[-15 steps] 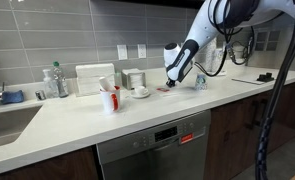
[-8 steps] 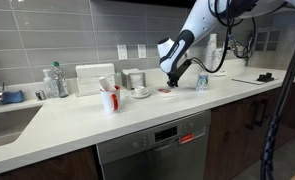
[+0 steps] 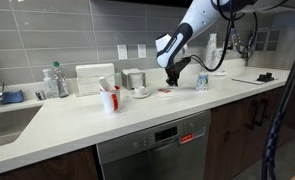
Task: Put the white sachet on the paper cup on the right
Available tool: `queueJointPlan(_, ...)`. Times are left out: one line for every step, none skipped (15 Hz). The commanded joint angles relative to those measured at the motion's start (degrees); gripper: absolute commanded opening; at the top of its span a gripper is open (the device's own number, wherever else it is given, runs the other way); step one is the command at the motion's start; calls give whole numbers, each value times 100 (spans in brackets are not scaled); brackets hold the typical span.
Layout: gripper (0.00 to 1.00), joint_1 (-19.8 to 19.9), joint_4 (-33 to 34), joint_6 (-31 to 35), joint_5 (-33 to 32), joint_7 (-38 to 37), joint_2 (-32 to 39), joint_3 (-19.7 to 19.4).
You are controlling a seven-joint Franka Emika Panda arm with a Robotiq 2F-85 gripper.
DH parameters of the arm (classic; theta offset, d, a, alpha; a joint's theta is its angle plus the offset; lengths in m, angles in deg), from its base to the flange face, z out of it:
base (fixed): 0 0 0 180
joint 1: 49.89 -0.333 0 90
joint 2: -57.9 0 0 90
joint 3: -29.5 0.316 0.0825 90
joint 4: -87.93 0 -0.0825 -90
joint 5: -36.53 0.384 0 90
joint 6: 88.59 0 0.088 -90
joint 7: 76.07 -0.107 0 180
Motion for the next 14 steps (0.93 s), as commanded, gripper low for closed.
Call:
queueJointPlan(32,77,-57,465,98,-209,-62,-46)
queueJointPlan(39,85,-54,636,66,-221,-50,-67)
queueJointPlan(45,110,-54,823,88,-206,-29,-59)
queueJointPlan(54,122,-40,946,108,-187,7,-55)
queueJointPlan(61,117,-6,997,122,-209,45,-71)
queueJointPlan(65,132,38,1071,147,-209,97,-69)
queueJointPlan(65,136,72,1140,153,-230,140,-84)
queueJointPlan(65,158,111,1227,172,-222,188,-83)
queueJointPlan(64,183,144,1314,191,-219,235,-84)
queueJointPlan(61,216,181,1400,224,-204,290,-76)
queueJointPlan(61,264,217,1489,278,-168,345,-56)
queueJointPlan(61,294,251,1577,333,-174,403,-55)
queueJointPlan(62,325,287,1660,392,-186,464,-59)
queueJointPlan(62,357,317,1716,460,-174,515,-49)
